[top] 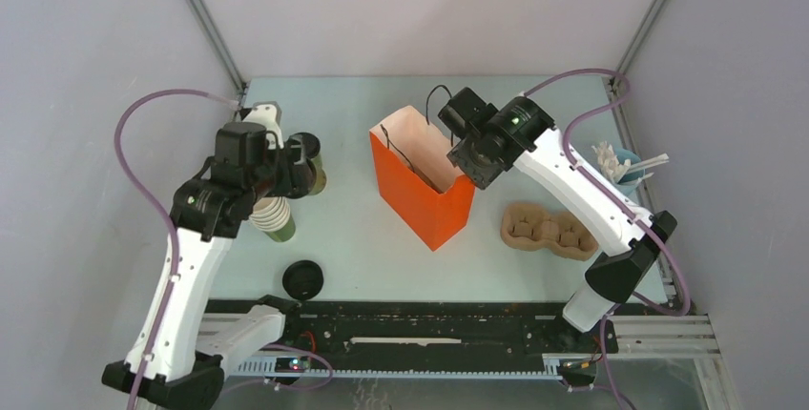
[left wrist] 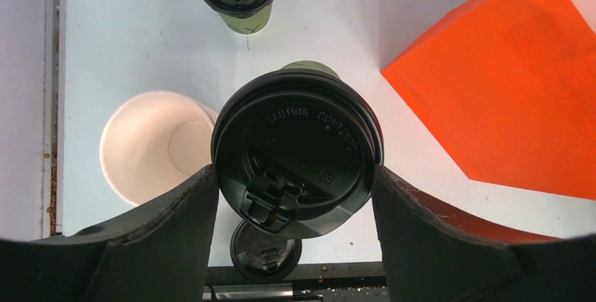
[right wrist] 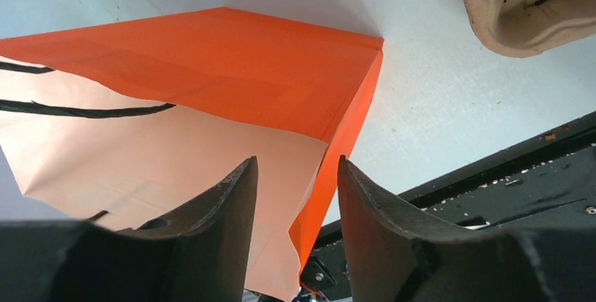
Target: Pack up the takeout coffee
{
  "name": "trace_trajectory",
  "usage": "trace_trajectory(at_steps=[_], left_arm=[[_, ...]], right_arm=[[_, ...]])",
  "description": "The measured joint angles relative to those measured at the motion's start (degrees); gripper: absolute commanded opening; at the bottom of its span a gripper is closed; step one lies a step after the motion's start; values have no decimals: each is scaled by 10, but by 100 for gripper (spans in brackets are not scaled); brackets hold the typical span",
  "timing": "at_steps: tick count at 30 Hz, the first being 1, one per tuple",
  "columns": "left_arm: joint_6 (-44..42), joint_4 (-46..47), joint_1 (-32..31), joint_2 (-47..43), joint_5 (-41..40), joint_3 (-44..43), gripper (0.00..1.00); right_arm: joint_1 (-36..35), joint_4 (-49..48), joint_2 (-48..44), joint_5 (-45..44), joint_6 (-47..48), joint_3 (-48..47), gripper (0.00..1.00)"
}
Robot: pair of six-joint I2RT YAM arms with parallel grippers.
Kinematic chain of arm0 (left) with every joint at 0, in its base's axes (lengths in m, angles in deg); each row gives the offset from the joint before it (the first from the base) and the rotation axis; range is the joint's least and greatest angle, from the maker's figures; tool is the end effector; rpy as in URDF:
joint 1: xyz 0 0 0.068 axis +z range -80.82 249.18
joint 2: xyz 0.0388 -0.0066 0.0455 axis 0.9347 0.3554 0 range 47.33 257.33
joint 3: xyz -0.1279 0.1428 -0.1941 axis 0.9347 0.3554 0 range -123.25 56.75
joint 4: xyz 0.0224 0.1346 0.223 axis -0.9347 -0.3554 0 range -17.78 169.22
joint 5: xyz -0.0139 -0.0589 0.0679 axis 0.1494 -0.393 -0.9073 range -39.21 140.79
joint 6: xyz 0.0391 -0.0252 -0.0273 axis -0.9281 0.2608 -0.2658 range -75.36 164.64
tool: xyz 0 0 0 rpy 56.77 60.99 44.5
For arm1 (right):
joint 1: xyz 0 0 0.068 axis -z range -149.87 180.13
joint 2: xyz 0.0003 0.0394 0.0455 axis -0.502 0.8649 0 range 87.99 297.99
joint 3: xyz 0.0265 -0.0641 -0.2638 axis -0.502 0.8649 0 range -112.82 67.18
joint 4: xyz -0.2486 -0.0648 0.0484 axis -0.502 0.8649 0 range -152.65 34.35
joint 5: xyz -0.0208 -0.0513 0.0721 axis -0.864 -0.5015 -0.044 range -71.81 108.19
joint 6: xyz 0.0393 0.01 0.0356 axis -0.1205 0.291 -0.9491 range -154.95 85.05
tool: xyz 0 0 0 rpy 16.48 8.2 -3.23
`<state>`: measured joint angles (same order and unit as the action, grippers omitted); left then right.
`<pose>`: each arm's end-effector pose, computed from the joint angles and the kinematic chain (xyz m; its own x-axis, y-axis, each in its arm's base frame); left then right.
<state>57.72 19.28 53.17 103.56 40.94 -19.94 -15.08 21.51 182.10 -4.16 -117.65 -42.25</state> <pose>0.1612 -0.0399 0.4055 -0.6281 -0.0518 -0.7764 0.0027 0.9976 -0.0688 0.2195 0.2020 0.3997 -0.6387 0.6588 -0.3976 0.5804 0.7517 0.3131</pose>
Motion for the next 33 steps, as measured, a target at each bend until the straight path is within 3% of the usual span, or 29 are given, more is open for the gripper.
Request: trace_trajectory(at_steps=[4, 8, 12, 17, 20, 24, 27, 33], left_arm=[[11, -12, 0, -38, 2, 0, 62], [22, -33, -3, -50, 4, -20, 62], [38, -57, -5, -42, 6, -78, 62], [54, -83, -5, -21, 18, -209, 61], [56, -78, -5, -11, 42, -274, 59], [76, -52, -12, -17, 96, -305, 58], [95, -15, -70, -20, 120, -293, 56], [96, 12, -274, -10, 67, -261, 56]], right_arm=[[-7, 0, 3, -22, -29, 11, 31], [-6, -3, 3, -46, -27, 26, 1], [-2, -40, 3, -73, 38, 26, 0], [10, -221, -23, -87, 265, 66, 0], [29, -376, -81, -29, 441, 161, 0], [73, -496, -130, 69, 593, 232, 0], [111, -555, -140, 155, 670, 256, 0], [144, -572, -120, 264, 747, 242, 0]])
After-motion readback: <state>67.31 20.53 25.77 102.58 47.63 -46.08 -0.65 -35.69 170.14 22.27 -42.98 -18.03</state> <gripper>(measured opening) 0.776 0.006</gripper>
